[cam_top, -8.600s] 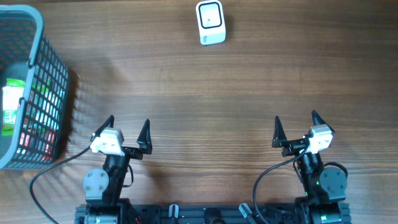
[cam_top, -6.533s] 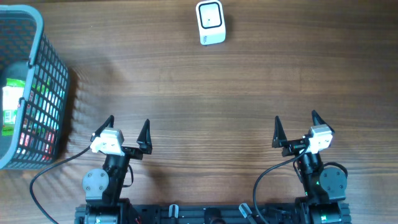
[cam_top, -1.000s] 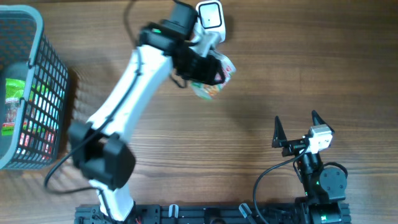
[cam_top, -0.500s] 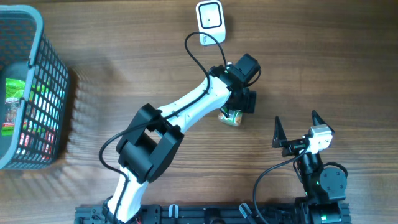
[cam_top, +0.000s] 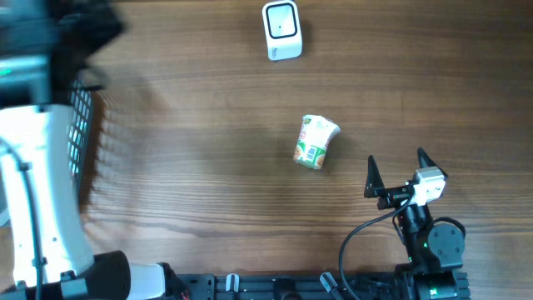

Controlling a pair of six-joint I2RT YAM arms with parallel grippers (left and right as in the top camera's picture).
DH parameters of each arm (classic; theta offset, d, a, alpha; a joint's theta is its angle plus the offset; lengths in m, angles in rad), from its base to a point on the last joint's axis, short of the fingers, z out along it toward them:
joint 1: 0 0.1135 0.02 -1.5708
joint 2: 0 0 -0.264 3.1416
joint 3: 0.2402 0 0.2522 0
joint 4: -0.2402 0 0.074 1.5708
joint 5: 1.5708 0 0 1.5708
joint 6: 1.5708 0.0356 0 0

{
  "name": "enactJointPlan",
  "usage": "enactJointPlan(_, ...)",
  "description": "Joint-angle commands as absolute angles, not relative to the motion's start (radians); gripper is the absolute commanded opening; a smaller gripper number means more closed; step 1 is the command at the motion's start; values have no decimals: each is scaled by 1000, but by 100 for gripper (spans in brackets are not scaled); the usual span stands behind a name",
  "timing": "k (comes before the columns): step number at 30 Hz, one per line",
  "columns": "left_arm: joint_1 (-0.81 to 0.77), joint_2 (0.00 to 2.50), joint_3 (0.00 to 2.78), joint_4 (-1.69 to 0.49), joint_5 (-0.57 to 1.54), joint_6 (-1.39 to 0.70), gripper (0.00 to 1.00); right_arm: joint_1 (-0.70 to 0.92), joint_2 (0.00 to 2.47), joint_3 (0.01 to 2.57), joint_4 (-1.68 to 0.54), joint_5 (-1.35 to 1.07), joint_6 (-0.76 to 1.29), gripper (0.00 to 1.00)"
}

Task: Scan the item barcode
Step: 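Lift the noodle cup out with the left gripper and place it mid-table, then grasp the green snack bag in the basket with the left gripper, set it down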

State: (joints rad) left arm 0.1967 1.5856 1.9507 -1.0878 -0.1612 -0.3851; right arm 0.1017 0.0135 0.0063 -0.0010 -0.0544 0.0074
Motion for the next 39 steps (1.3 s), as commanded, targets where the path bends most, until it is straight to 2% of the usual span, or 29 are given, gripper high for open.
enactJointPlan(1, 515, 1601, 1957, -1163, -169, -370, 100, 99, 7, 5, 2, -45, 19, 100)
enactJointPlan(5, 765, 1691, 1954, -1219, -136, -307, 100, 99, 7, 5, 2, -45, 19, 100)
enactJointPlan(8, 839, 1811, 1948, -1243, -80, -157, 100, 99, 7, 5, 2, -45, 19, 100)
enactJointPlan(12, 846, 1990, 1948, -1272, 44, 13, 100, 99, 7, 5, 1, -45, 19, 100)
enactJointPlan(16, 846, 2101, 1948, -1209, 160, 156, 100, 99, 7, 5, 2, -45, 19, 100)
enactJointPlan(20, 833, 2193, 1948, -1080, 171, 253, 100, 99, 7, 5, 2, -45, 19, 100)
enactJointPlan(31, 763, 2360, 1821, -1031, 77, 284, 100, 99, 7, 5, 2, -45, 19, 100)
enactJointPlan(32, 763, 2360, 1804, -1025, 78, 281, 87, 99, 7, 5, 2, -45, 19, 100)
enactJointPlan(34, 762, 2360, 1787, -1024, 83, 280, 52, 99, 7, 5, 2, -45, 19, 100)
enactJointPlan(36, 762, 2360, 1784, -1030, 133, 281, 45, 99, 7, 5, 2, -45, 19, 100)
enactJointPlan(37, 762, 2360, 1784, -1040, 159, 281, 37, 99, 7, 5, 2, -45, 19, 100)
enactJointPlan(38, 762, 2360, 1784, -1046, 179, 281, 9, 99, 7, 5, 2, -45, 19, 100)
enactJointPlan(39, 762, 2360, 1784, -1053, 199, 281, 4, 99, 7, 5, 2, -45, 19, 100)
